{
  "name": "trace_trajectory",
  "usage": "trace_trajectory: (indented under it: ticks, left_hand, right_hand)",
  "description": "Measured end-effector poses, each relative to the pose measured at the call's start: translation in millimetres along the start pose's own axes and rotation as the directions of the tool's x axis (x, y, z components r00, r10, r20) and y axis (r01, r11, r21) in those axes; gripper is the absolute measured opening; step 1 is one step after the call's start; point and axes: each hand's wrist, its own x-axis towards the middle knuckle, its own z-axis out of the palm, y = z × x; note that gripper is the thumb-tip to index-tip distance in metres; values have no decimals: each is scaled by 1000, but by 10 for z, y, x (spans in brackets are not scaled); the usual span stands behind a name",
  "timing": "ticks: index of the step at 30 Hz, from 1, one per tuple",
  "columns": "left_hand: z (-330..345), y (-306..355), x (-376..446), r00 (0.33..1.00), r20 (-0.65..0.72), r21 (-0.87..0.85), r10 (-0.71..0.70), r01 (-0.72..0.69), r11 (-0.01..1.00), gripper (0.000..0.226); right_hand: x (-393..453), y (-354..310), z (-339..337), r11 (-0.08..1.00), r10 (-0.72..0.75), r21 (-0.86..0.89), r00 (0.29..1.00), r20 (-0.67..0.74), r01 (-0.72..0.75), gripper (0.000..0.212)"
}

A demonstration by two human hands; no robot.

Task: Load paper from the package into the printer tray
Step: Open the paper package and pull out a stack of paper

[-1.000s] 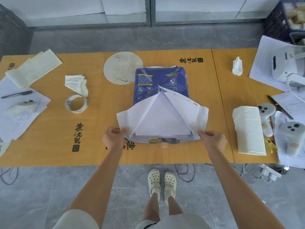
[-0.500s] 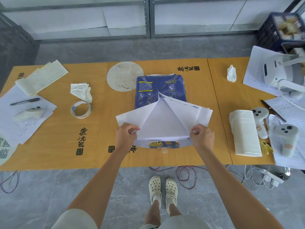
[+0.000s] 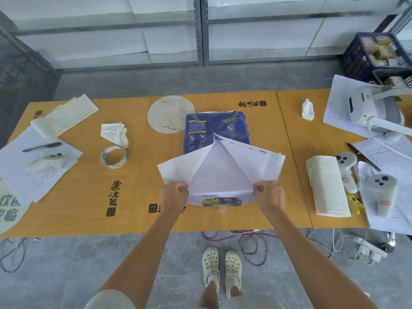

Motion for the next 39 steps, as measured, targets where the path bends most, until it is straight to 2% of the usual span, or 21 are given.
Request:
trace_trajectory:
  ticks: [3, 7, 14, 21, 29, 35, 39]
  left_hand:
    - [-23, -8, 23, 997, -33, -23, -75, 74, 997, 22]
    - [-68, -2, 35, 996, -18, -19, -82, 81, 996, 14]
    - [-47, 16, 33, 994, 9, 21, -110, 109, 994, 13]
    - [-20, 99, 65, 977, -20, -8, -211, 211, 977, 12]
    - [50, 157, 77, 953, -45, -17, -301, 301, 954, 12]
    - [47, 137, 103, 922, -40, -136, -385, 377, 916, 10]
    - [-4, 100, 143, 905, 15, -183, -425, 421, 889, 13]
  right_hand:
    - [30, -14, -18, 1000, 23, 15, 1000, -4, -23, 23]
    - [82, -63, -49, 997, 55, 62, 998, 12, -56, 20]
    - [71, -142, -22, 996, 88, -9, 996, 7, -88, 17]
    - [99, -171, 17, 991, 128, -36, 991, -45, -130, 15]
    - [152, -158, 59, 991, 126, -35, 992, -3, -126, 17]
    - [171, -142, -11, 948, 272, 154, 960, 60, -278, 5]
    - [197, -110, -92, 894, 348, 255, 929, 126, -369, 18]
